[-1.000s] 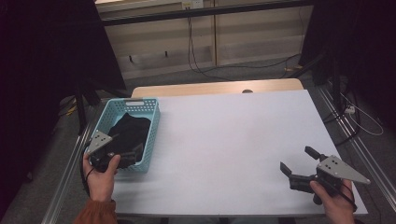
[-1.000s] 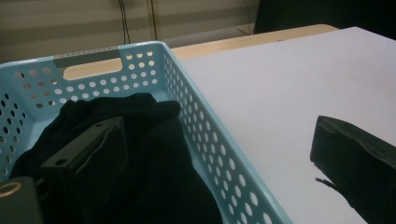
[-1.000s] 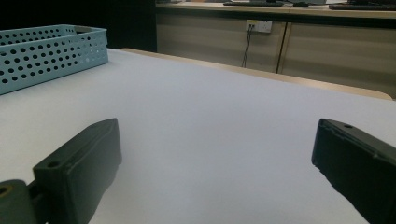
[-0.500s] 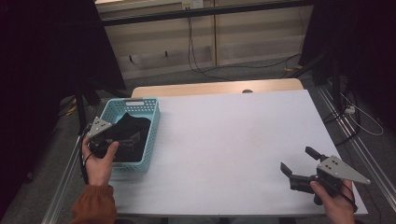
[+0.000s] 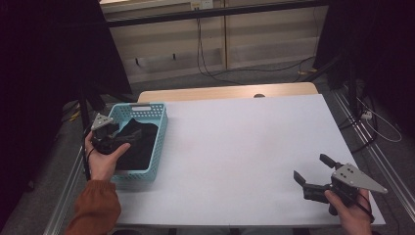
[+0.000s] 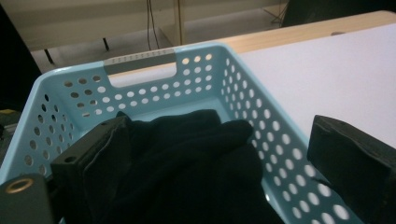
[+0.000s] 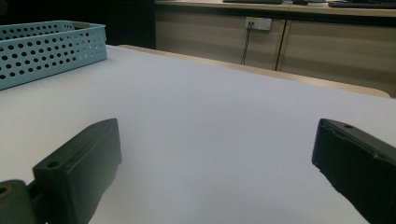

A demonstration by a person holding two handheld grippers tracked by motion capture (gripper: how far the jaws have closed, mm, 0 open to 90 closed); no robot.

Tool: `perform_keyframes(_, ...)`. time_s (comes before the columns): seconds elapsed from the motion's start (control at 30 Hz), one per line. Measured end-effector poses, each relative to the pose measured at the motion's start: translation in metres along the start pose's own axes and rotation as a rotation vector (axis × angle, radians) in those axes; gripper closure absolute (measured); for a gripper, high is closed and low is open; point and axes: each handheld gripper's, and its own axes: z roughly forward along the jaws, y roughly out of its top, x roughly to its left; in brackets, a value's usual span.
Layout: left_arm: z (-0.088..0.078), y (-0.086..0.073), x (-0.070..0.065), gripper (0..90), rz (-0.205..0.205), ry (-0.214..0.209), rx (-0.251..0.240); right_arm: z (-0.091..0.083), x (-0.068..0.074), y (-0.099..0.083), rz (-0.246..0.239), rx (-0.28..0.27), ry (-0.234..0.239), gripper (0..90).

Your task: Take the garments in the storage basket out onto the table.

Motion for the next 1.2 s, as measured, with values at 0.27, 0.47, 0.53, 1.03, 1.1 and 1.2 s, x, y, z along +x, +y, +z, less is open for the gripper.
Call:
perform_keyframes(0.27,0.026,-0.005,0.008,9.5,0.001,-0.004,0.101,0.000,-0.001,0.000,0.004,0.004,0.009,0.7)
perform_keyframes(0.47,0.045,-0.007,0.010,8.8,0.016,-0.006,0.170,0.000,0.000,0.000,0.000,0.007,0.012,0.7)
perform_keyframes(0.53,0.050,-0.008,0.010,8.7,0.011,0.000,0.183,0.000,0.000,0.000,-0.003,0.010,0.011,0.7)
perform_keyframes(1.03,0.084,-0.020,0.022,1.2,0.003,0.005,0.457,0.004,0.001,-0.001,-0.001,0.038,0.022,1.0)
perform_keyframes(1.1,0.089,-0.023,0.019,0.0,0.016,0.036,0.508,0.004,0.001,-0.001,-0.003,0.037,0.022,1.0)
perform_keyframes(1.2,0.091,-0.024,0.019,0.0,0.028,0.040,0.524,0.003,0.001,-0.001,-0.006,0.035,0.028,1.0)
